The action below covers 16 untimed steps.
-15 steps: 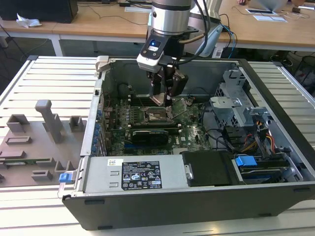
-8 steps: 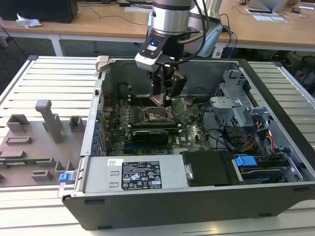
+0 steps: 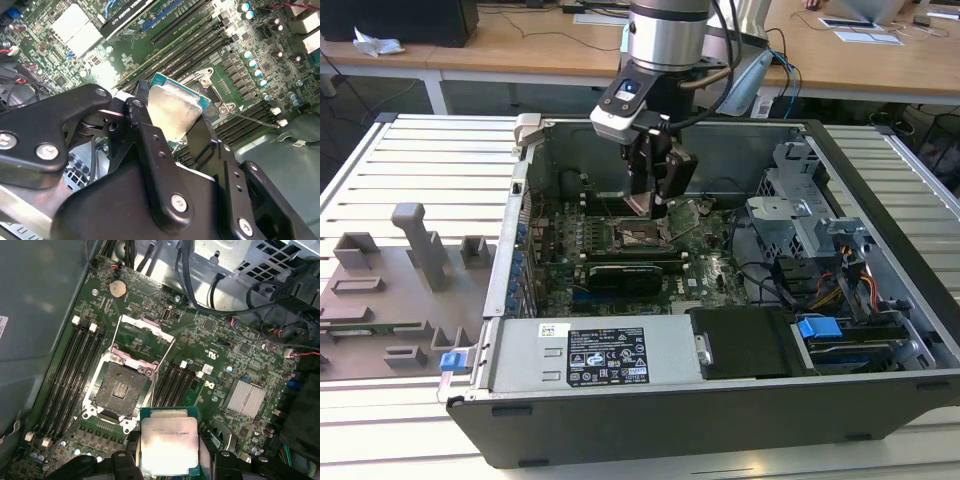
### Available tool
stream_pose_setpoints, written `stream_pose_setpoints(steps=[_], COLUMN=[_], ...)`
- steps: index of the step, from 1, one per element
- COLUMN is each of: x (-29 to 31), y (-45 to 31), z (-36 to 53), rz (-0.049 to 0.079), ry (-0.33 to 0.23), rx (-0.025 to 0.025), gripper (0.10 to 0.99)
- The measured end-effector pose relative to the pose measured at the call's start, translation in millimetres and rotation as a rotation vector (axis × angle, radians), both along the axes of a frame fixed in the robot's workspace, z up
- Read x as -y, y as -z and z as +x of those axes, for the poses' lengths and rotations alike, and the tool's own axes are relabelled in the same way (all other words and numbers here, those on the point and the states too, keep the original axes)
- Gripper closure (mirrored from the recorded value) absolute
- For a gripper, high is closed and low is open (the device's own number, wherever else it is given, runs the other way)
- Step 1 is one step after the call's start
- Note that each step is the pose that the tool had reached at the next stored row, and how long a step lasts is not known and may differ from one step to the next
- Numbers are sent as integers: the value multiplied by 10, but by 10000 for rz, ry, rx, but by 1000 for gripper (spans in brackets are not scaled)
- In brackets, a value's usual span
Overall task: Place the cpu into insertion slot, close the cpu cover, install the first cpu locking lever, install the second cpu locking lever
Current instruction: 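Place the cpu into insertion slot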
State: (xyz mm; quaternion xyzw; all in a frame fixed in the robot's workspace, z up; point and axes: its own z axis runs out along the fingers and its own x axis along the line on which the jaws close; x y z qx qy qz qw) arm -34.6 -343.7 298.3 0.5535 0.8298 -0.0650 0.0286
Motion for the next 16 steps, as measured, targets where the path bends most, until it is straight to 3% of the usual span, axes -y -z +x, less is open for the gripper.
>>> stream_pose_setpoints(steps=[16], x=[0], y=[4], z=[10], rz=[-319], ry=[1139], rx=[1], gripper=[541])
